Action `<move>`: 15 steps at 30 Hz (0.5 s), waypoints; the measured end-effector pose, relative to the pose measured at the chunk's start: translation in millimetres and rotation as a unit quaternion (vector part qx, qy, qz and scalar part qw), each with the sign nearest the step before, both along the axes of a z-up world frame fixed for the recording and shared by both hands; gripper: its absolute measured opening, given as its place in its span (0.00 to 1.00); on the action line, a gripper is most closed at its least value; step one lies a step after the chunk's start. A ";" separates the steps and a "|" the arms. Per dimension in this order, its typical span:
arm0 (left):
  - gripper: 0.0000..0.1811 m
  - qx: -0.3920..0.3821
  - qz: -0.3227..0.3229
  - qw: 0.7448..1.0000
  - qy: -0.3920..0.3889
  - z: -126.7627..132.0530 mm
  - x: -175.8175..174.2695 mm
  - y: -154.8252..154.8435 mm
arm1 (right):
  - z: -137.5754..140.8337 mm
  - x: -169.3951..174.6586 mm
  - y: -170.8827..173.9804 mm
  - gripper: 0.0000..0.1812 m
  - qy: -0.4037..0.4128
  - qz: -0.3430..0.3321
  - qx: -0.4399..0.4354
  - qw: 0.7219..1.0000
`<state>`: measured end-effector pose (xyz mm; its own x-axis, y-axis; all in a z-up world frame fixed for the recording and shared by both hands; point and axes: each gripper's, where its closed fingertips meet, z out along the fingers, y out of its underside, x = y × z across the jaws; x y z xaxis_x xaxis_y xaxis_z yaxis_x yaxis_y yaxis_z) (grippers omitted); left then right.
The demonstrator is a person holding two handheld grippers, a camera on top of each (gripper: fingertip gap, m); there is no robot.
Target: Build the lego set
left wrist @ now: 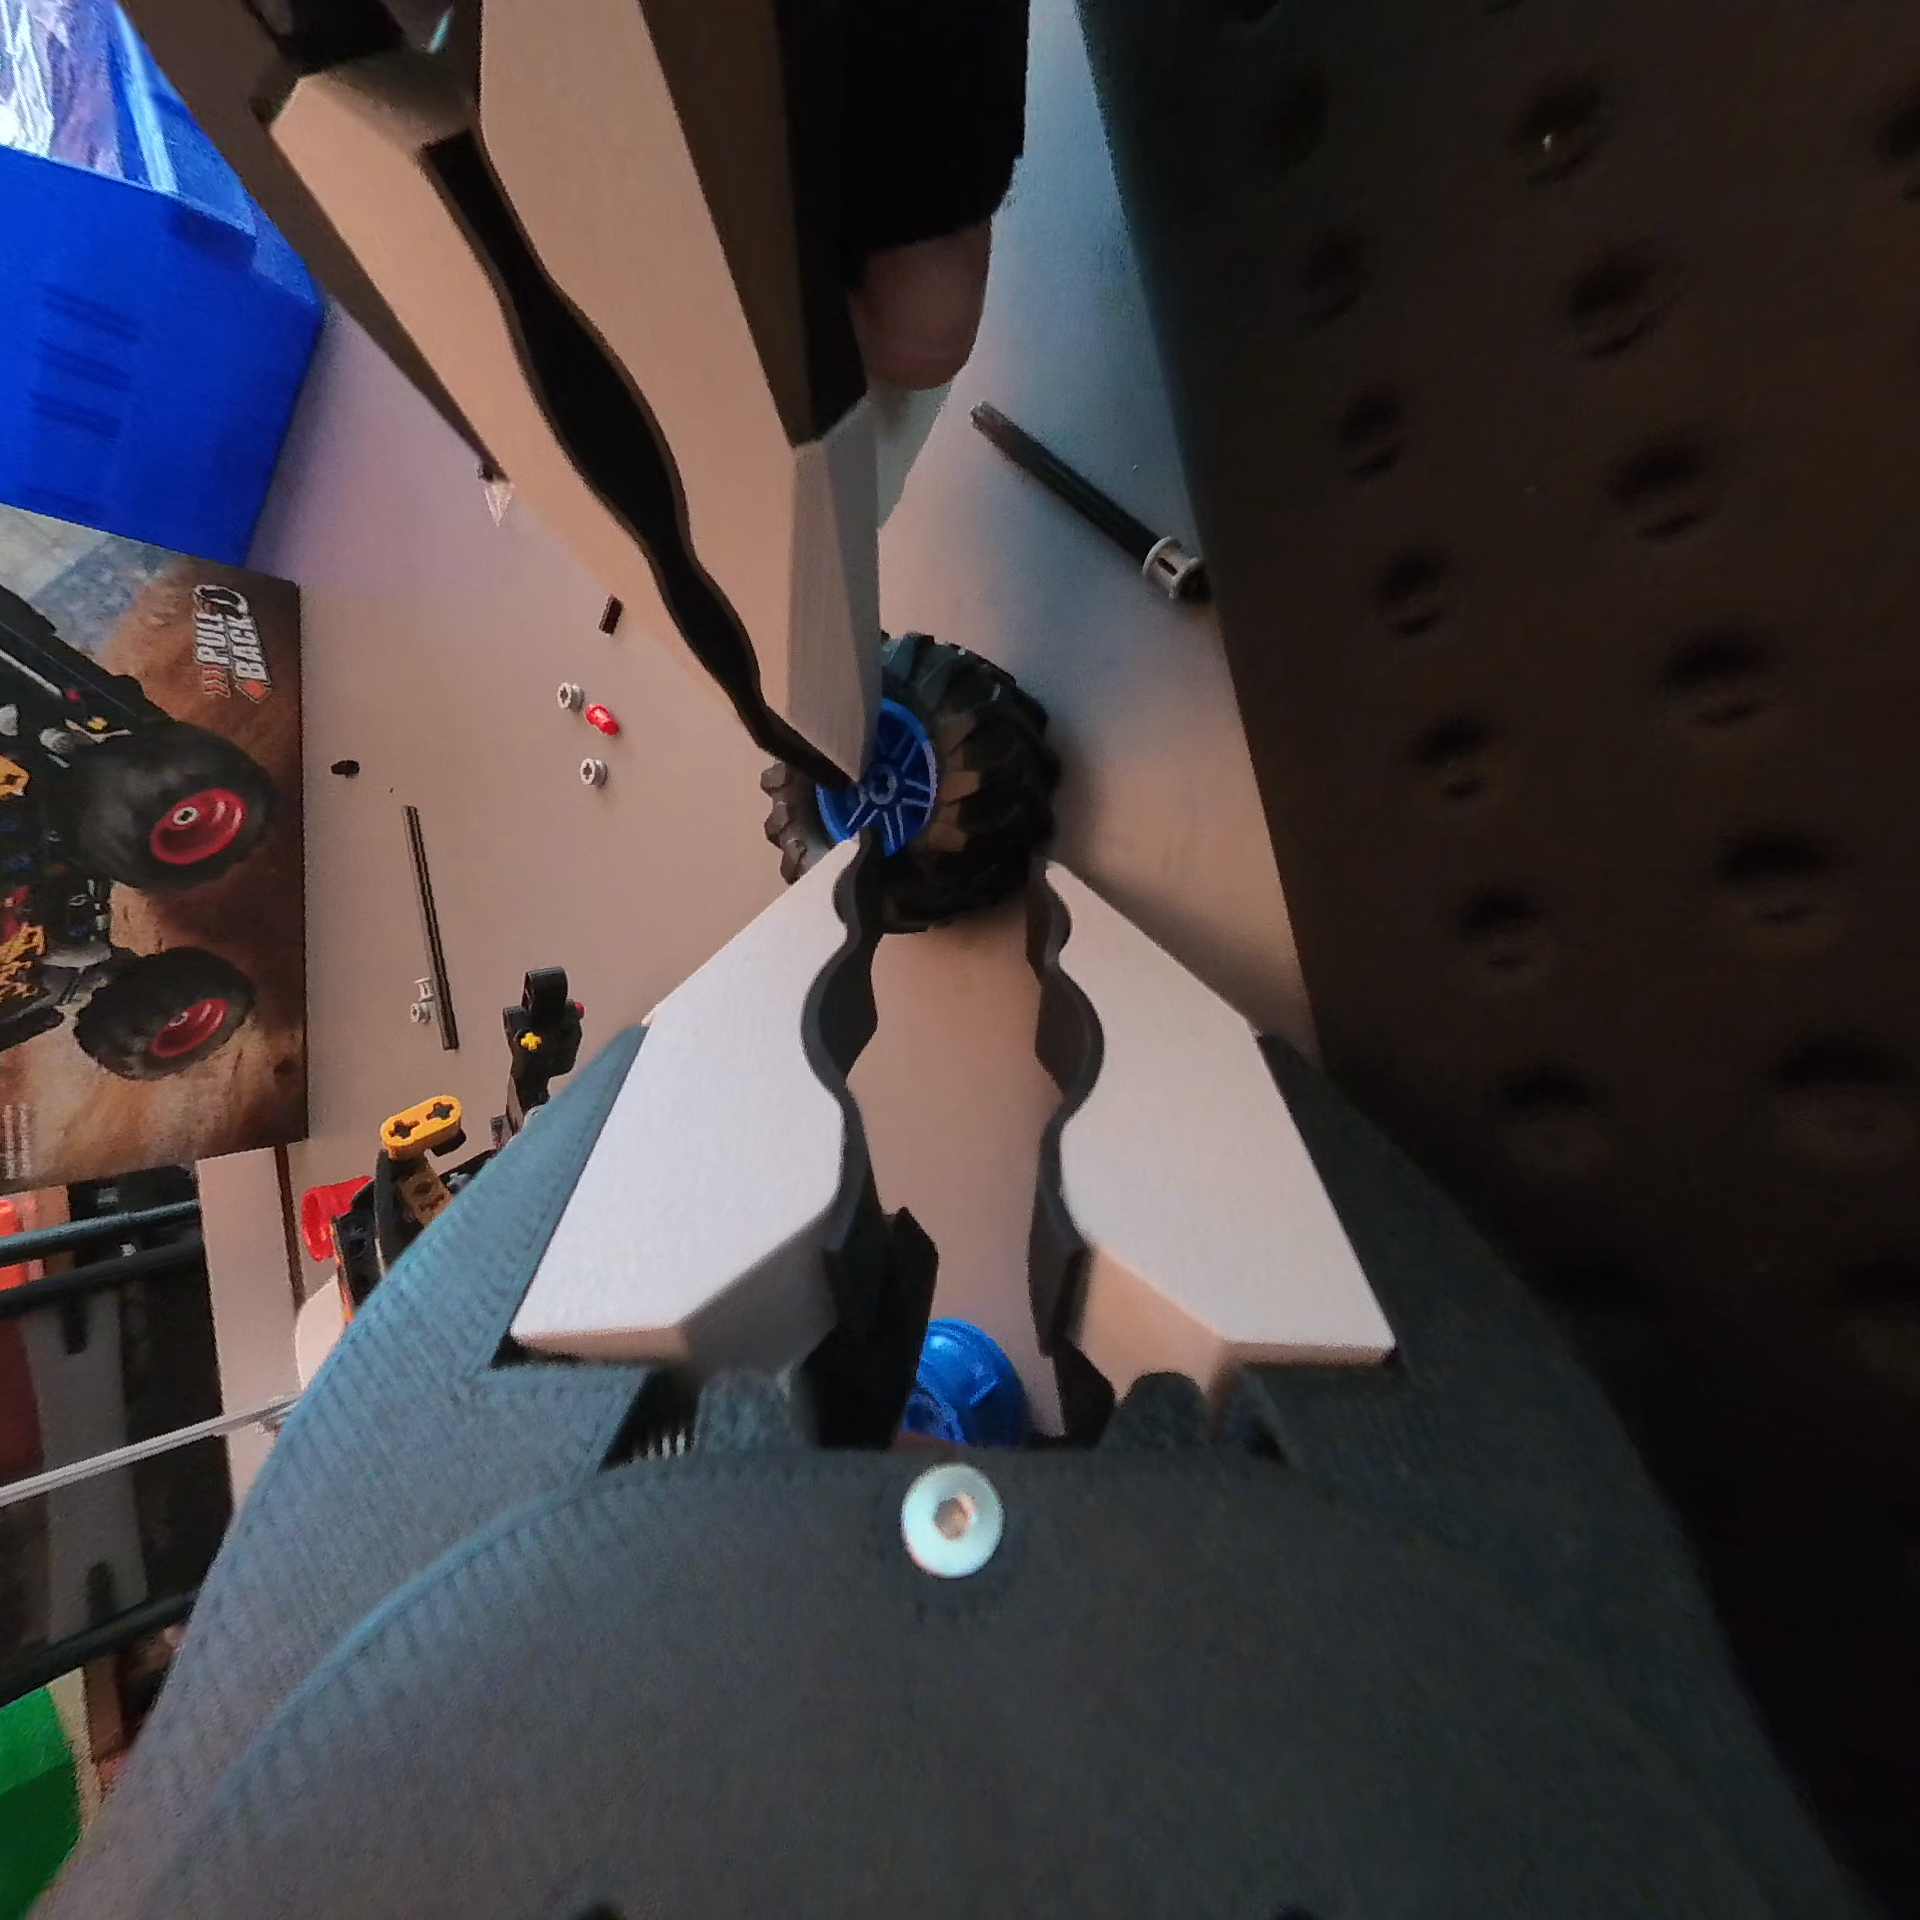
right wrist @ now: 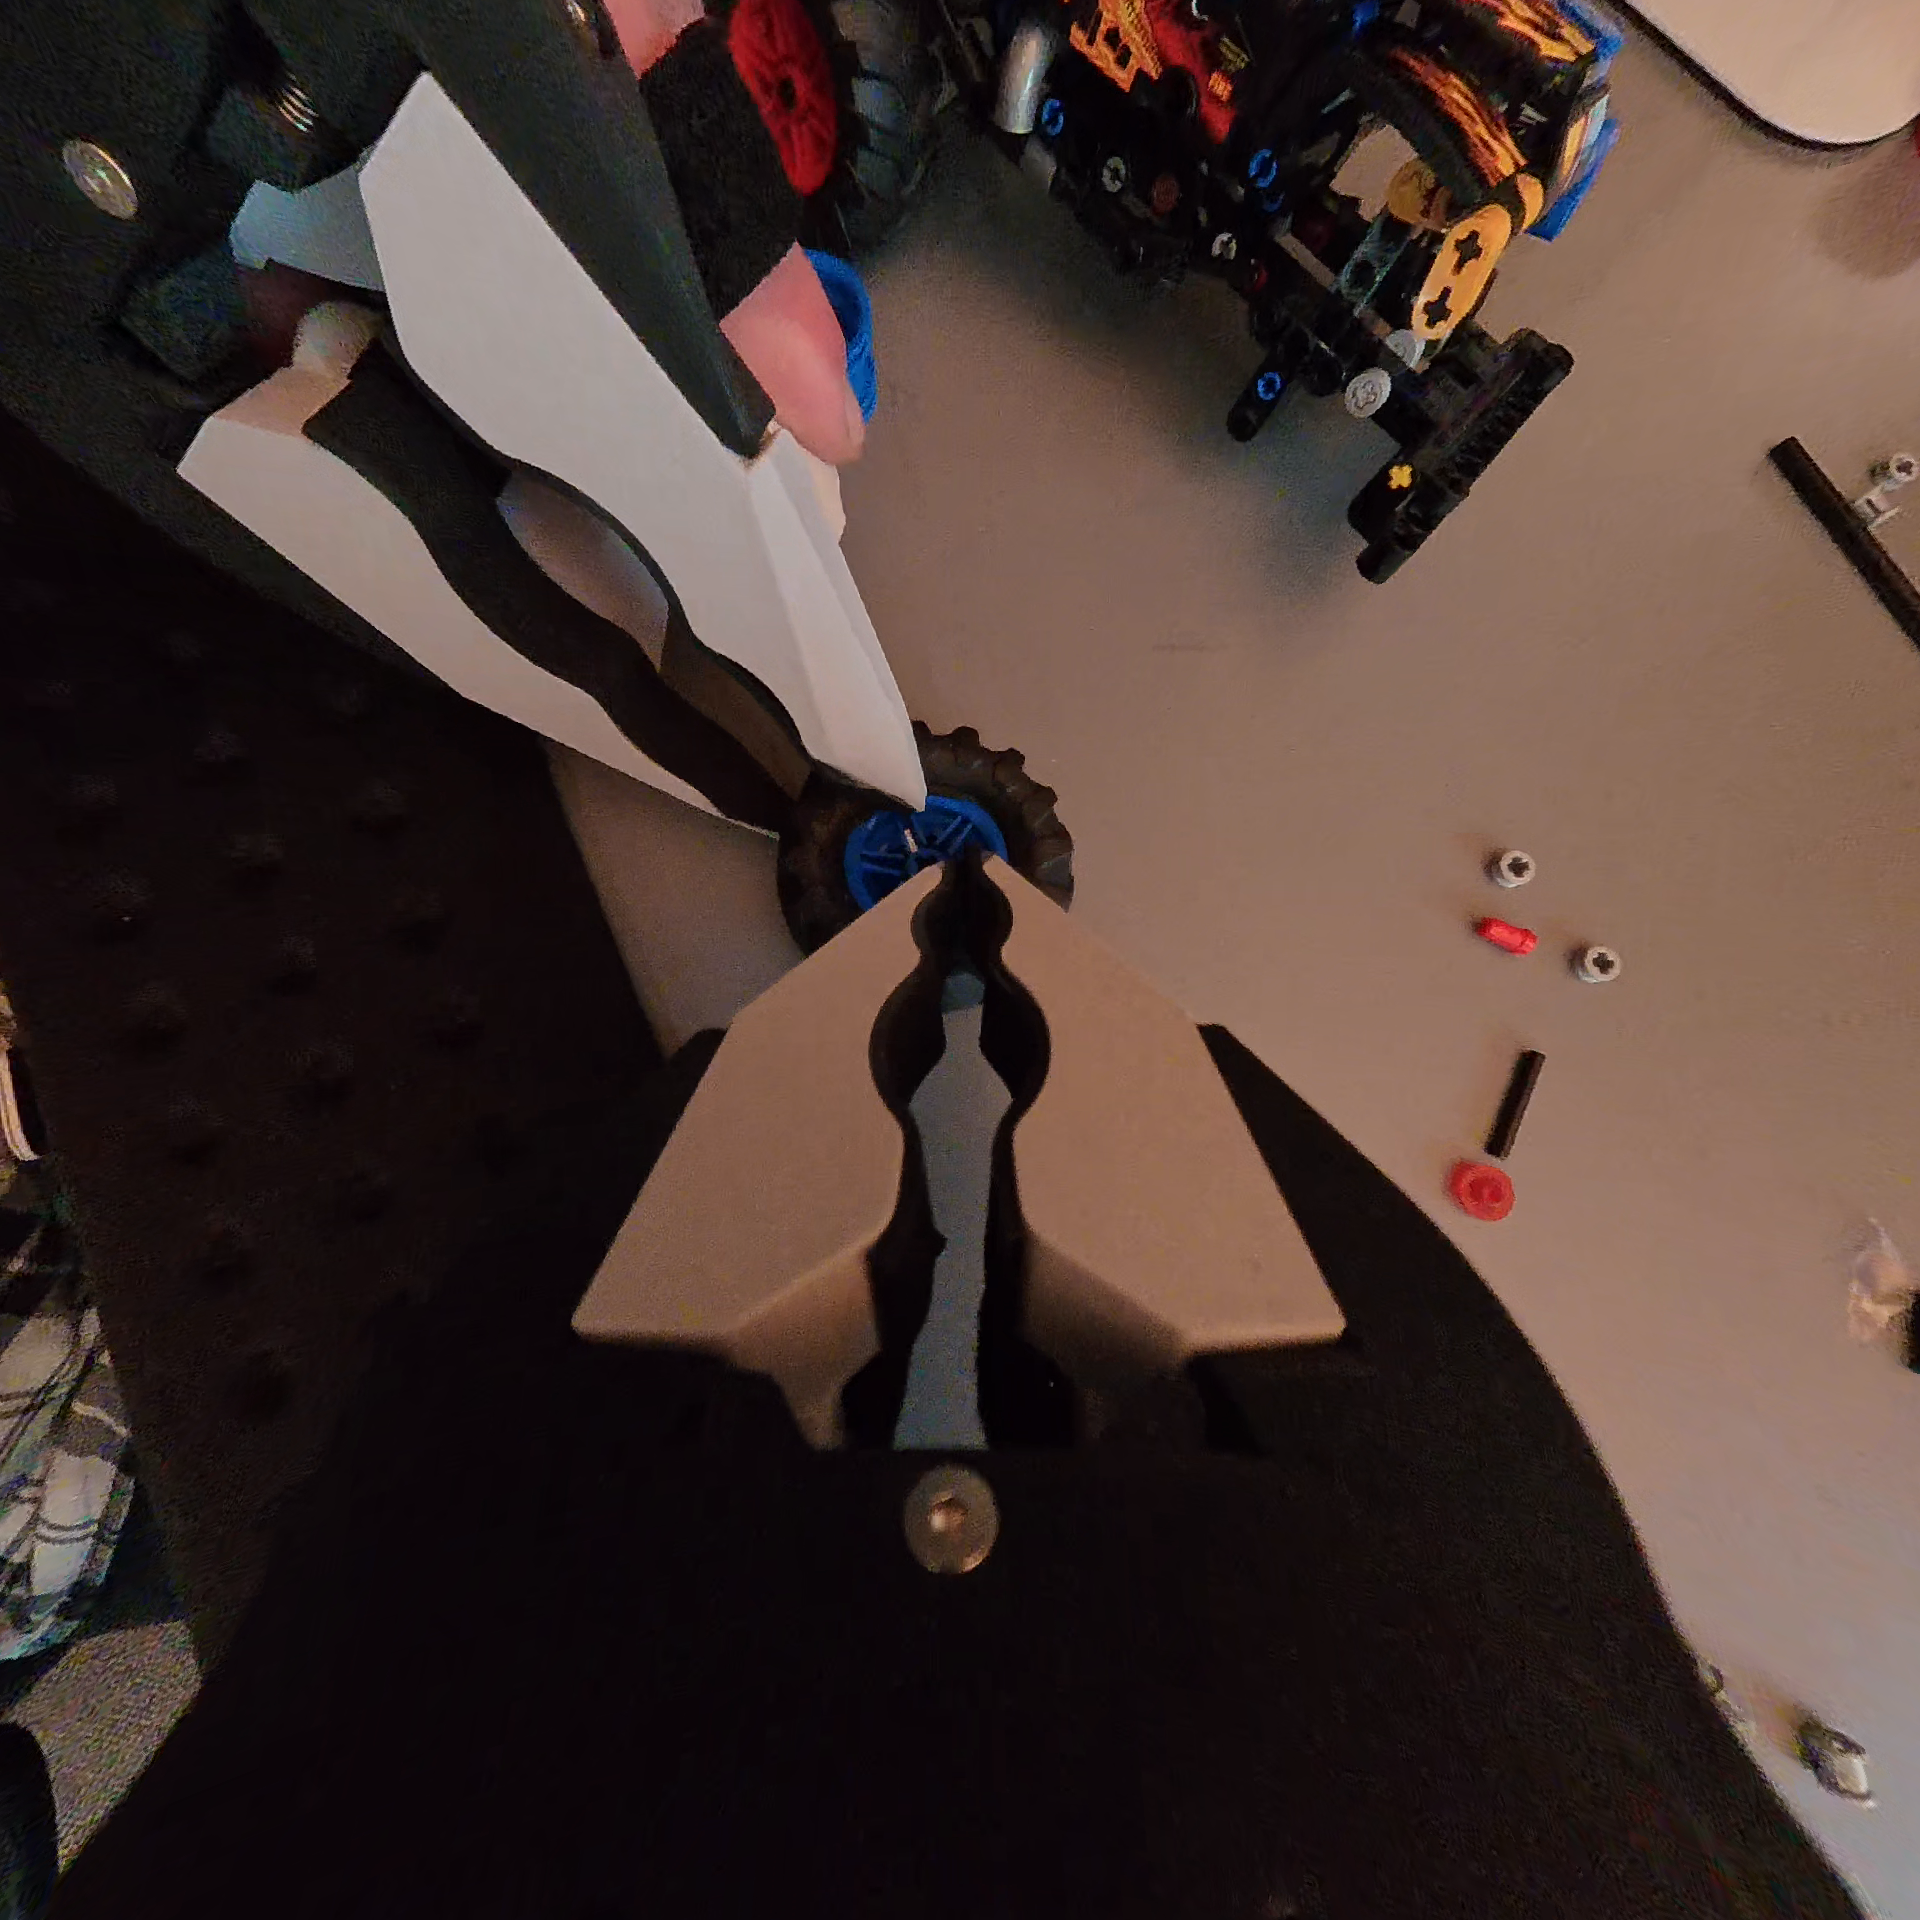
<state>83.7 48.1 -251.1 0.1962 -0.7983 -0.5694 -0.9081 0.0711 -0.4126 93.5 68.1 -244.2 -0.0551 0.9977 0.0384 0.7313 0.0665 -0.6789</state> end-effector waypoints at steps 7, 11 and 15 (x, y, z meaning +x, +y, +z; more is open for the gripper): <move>0.12 0.011 0.002 1.000 0.004 -0.6 -7.3 1.4 | 0.1 -0.4 0.5 0.00 0.027 -0.009 -0.022 0.999; 0.12 0.023 0.013 0.999 -0.019 -2.0 -8.1 1.5 | 0.2 -0.2 1.0 0.01 0.045 -0.011 -0.040 0.998; 0.12 0.023 0.029 0.998 -0.045 -1.8 -7.5 1.9 | 0.6 -0.5 -0.1 0.01 0.060 -0.007 -0.053 0.997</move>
<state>76.2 50.0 -252.9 0.2933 -0.7578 -0.5829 -0.8704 0.0406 -0.4907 92.9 67.9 -243.6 -0.0422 0.9973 -0.0608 0.6442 -0.0194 -0.7646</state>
